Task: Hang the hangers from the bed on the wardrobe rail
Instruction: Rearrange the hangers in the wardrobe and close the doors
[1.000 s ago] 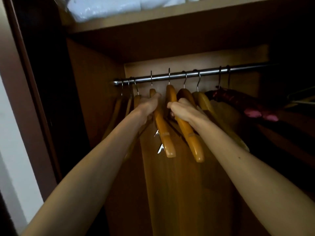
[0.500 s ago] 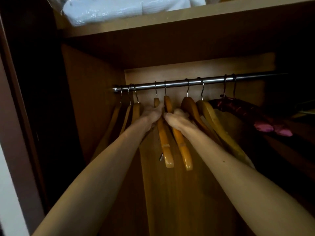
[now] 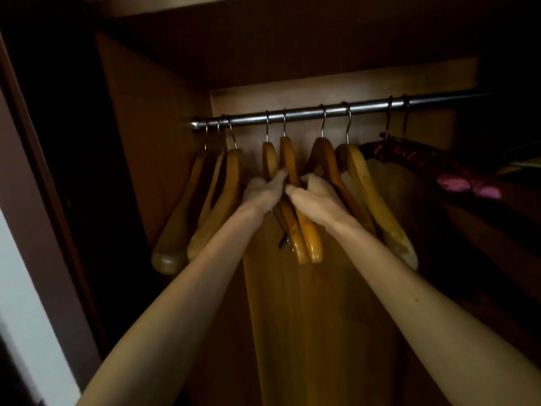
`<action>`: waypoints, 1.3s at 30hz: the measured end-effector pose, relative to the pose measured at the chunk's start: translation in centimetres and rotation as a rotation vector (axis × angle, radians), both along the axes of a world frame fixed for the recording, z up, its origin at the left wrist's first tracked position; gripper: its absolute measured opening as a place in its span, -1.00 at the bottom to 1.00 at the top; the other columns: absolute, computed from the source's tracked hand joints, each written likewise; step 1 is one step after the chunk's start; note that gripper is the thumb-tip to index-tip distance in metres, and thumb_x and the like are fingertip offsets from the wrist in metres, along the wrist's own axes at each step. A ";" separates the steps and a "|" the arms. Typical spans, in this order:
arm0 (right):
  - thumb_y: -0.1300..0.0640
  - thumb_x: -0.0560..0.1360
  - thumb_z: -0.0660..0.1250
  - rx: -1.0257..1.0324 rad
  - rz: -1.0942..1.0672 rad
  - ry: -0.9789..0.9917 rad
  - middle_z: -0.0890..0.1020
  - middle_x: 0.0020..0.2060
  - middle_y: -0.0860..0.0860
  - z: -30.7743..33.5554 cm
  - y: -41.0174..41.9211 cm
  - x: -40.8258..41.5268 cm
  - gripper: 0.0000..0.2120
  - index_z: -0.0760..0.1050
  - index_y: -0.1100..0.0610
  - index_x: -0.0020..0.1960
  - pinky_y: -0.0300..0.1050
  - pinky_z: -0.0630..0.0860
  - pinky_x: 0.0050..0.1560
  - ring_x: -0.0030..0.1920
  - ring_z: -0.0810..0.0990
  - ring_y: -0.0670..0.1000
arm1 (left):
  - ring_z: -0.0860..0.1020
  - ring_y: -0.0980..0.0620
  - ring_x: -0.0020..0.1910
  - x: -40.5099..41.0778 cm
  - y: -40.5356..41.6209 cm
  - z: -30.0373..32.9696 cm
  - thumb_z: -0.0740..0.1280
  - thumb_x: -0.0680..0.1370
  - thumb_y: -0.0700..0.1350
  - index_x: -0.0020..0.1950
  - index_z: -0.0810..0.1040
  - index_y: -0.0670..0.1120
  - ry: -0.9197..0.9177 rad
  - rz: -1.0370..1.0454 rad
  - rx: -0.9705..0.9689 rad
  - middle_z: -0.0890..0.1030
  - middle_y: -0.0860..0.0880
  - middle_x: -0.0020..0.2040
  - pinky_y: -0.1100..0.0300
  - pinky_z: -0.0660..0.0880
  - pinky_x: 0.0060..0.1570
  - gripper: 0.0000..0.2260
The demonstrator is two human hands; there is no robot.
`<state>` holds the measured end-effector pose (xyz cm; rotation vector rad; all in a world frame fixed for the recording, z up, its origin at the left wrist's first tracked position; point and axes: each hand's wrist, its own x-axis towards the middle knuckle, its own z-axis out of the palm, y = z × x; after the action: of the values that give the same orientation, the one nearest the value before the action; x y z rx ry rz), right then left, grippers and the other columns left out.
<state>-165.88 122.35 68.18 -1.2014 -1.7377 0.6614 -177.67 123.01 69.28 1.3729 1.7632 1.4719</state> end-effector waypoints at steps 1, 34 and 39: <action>-0.19 0.52 0.27 0.017 0.012 0.001 0.60 0.21 0.00 -1.0 -0.9 0.4 -0.52 0.45 -0.01 0.36 0.14 0.51 0.28 0.25 0.56 0.10 | 0.61 -0.11 0.14 0.2 -0.7 -1.1 0.26 0.56 0.32 0.16 0.59 -0.02 0.001 -0.008 0.021 0.66 -0.07 0.12 0.13 0.51 0.17 -0.55; 0.03 0.54 0.33 -0.477 -0.527 -0.312 0.64 -0.25 -0.09 -34.3 -16.0 26.8 -0.88 0.58 0.05 0.00 -0.07 0.56 -0.09 -0.13 0.68 0.05 | 0.67 -0.01 -0.11 30.2 -7.4 -33.1 0.38 0.54 0.12 0.26 0.61 -0.04 0.658 -0.854 -0.059 0.72 -0.02 0.03 -0.01 0.62 -0.11 -0.64; 0.05 0.54 0.32 -0.416 -0.496 -0.322 0.64 -0.27 -0.09 -35.5 -15.8 27.6 -0.74 0.55 0.11 0.19 -0.05 0.57 -0.08 -0.15 0.68 0.04 | 0.66 -0.03 -0.14 30.6 -7.3 -33.4 0.39 0.49 0.12 0.19 0.63 -0.07 0.670 -0.809 -0.057 0.71 -0.02 -0.05 -0.02 0.62 -0.10 -0.63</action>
<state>-138.28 106.60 32.64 -2.0376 -1.4927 0.5587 -147.09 115.68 35.83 2.3416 1.2486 0.5459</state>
